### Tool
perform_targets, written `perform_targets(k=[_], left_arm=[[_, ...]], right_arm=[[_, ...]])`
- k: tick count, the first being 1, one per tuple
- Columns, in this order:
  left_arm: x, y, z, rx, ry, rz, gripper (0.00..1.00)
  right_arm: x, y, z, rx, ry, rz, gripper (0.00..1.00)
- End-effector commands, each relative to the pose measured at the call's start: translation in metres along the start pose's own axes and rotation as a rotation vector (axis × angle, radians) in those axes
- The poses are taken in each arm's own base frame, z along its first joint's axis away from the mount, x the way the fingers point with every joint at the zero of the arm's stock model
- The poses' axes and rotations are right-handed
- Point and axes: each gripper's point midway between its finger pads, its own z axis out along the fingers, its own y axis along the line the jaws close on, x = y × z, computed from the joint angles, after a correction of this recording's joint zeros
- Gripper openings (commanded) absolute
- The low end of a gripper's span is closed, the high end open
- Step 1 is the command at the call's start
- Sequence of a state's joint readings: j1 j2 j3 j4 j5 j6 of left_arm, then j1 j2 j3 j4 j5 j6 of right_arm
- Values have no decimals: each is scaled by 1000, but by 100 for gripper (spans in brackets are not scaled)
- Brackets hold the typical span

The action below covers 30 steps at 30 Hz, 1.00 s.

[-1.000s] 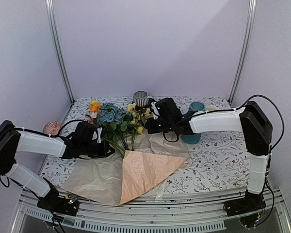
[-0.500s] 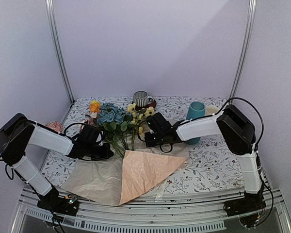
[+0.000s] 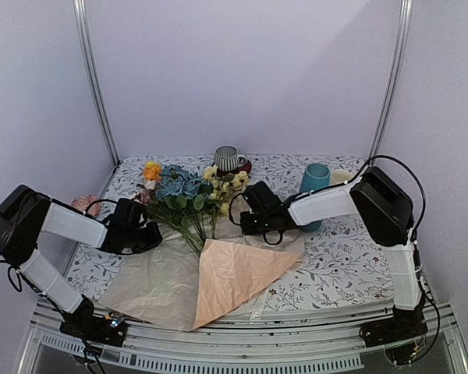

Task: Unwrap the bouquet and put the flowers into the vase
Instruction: Move the vase to the corner of the board.

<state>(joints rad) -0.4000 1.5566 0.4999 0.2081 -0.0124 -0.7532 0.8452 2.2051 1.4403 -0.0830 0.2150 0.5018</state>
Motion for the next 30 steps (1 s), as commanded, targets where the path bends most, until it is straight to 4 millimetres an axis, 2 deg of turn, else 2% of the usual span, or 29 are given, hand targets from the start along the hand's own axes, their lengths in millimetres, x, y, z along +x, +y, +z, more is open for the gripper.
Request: perform_targets(k=[1, 2, 6, 10, 13, 16, 17, 19, 22, 26, 30], left_arm=[[33, 53, -4, -169, 93, -16, 0], [31, 49, -6, -144, 86, -7, 0], [26, 24, -13, -12, 60, 18, 0], [20, 4, -23, 79, 50, 58, 0], [18, -8, -30, 128, 40, 90, 0], [14, -17, -38, 162, 27, 107, 0], [13, -19, -40, 173, 22, 111, 0], [12, -23, -44, 189, 14, 116, 0], [10, -27, -50, 205, 1, 121, 1], [8, -30, -56, 216, -11, 124, 2], [8, -33, -61, 232, -16, 122, 2]], right_arm=[[2, -43, -20, 107, -8, 21, 3], [-2, -34, -26, 48, -19, -14, 4], [-11, -4, -55, -138, -44, -151, 20], [-44, 15, -101, -219, -126, -207, 33], [-70, 18, -134, -215, -160, -228, 38], [-88, 7, -163, -134, -163, -237, 43], [-93, 2, -172, -103, -167, -234, 51], [-106, -12, -193, -26, -192, -215, 74], [-120, -34, -225, 73, -256, -172, 99], [-129, -64, -254, 150, -321, -110, 99], [-127, -99, -253, 177, -281, -38, 99]])
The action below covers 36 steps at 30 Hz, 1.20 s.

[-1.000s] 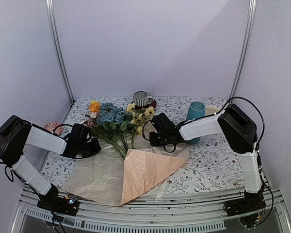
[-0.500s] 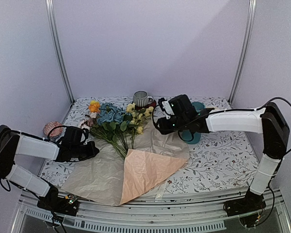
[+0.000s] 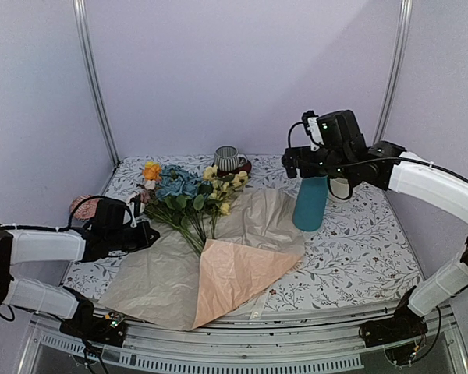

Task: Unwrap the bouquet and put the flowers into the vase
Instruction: Move the vase to the corner of the board.

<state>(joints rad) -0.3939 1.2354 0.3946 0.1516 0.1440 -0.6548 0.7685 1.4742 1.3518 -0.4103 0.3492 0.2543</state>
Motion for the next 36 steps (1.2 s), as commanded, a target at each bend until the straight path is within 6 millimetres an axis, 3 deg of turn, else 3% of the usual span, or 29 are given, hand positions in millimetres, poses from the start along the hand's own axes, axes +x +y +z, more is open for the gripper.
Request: perform_targets(k=[1, 10, 19, 27, 36], left_arm=[[9, -4, -5, 22, 18, 15, 2], [12, -7, -9, 37, 12, 5, 4], [11, -9, -8, 39, 16, 6, 5], [10, -9, -9, 36, 11, 5, 6], [12, -6, -7, 24, 17, 9, 6]], right_arm=[[19, -51, 2, 135, 72, 57, 99], [30, -86, 11, 206, 86, 97, 99], [53, -98, 36, 250, 139, 91, 99], [53, -91, 54, 208, 131, 91, 100], [49, -92, 57, 211, 118, 94, 74]])
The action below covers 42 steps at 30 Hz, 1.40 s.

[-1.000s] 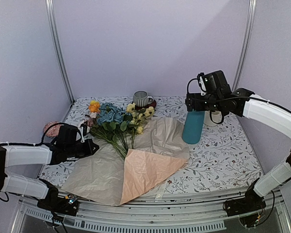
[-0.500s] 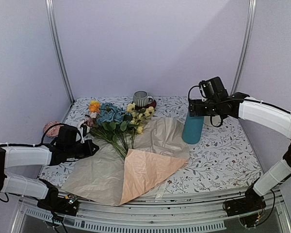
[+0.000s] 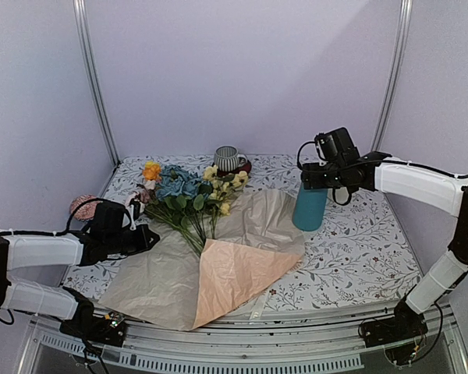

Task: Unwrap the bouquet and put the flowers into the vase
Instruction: Move the vase to the corner of the board.

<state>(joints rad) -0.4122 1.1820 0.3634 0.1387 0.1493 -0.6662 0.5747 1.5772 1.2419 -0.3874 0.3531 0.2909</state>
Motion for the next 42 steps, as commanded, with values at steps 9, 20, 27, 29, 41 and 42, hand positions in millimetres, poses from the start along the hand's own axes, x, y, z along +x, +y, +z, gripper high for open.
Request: perform_targets(k=[9, 20, 27, 29, 41, 42], left_arm=[[2, -4, 1, 8, 15, 13, 6], [1, -6, 1, 13, 16, 18, 6], [0, -10, 1, 22, 14, 20, 6], [1, -10, 1, 22, 18, 21, 6], [-1, -17, -3, 45, 11, 43, 6], [-2, -19, -3, 50, 9, 48, 6]], right_arm=[[-25, -41, -16, 60, -76, 51, 67], [-24, -129, -26, 208, -100, 120, 66], [-15, -139, -22, 226, -83, 128, 74], [-16, -138, -23, 224, -85, 130, 85], [-53, -120, -97, 211, -142, 90, 99], [-57, -120, -105, 213, -154, 95, 99]])
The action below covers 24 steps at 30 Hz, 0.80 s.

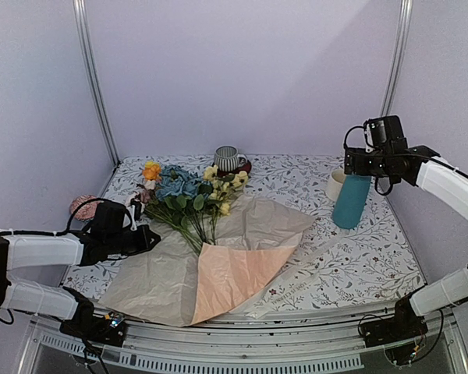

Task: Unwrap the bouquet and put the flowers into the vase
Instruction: Move the vase to the corner of the board.

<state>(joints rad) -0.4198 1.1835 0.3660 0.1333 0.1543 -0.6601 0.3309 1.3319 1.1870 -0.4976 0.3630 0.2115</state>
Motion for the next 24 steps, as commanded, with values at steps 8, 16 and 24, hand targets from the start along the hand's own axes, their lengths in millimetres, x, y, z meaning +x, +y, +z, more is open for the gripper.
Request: perform_targets(k=[8, 16, 24], left_arm=[[-7, -39, -9, 105, -26, 90, 7], [8, -50, -2, 144, 18, 105, 7], [33, -51, 13, 151, 99, 99, 6]], right_arm=[[-50, 66, -115, -253, -165, -43, 92], [9, 229, -140, -749, -71, -191, 53], [105, 310, -72, -902, 144, -184, 2]])
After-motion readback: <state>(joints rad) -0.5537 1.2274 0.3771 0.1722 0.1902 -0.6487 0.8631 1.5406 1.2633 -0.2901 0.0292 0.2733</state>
